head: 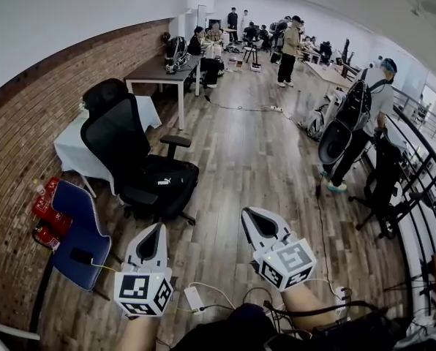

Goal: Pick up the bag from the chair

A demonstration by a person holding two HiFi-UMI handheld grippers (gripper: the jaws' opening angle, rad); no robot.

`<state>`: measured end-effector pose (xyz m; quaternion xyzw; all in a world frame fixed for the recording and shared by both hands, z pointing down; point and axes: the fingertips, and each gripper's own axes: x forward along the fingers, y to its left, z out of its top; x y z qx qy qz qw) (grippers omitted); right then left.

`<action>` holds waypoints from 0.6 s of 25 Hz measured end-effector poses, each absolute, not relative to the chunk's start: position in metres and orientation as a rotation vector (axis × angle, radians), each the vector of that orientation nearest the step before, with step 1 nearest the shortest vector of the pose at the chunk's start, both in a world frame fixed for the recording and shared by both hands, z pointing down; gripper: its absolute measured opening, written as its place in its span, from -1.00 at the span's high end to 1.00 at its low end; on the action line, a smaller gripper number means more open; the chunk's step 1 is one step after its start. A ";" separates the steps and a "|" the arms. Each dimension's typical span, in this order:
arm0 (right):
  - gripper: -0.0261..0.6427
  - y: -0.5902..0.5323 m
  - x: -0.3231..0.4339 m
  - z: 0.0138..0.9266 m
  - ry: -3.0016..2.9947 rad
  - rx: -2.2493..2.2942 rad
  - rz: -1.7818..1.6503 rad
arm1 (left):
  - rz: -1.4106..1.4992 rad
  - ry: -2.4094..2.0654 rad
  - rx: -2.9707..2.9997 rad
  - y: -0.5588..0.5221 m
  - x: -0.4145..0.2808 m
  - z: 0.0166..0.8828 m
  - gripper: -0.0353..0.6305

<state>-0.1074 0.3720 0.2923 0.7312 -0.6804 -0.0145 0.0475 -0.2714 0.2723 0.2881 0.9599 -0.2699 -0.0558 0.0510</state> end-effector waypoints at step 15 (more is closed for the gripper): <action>0.87 0.318 -0.086 0.297 -2.126 2.210 -0.015 | -0.162 -0.840 2.908 0.236 -0.257 0.293 0.87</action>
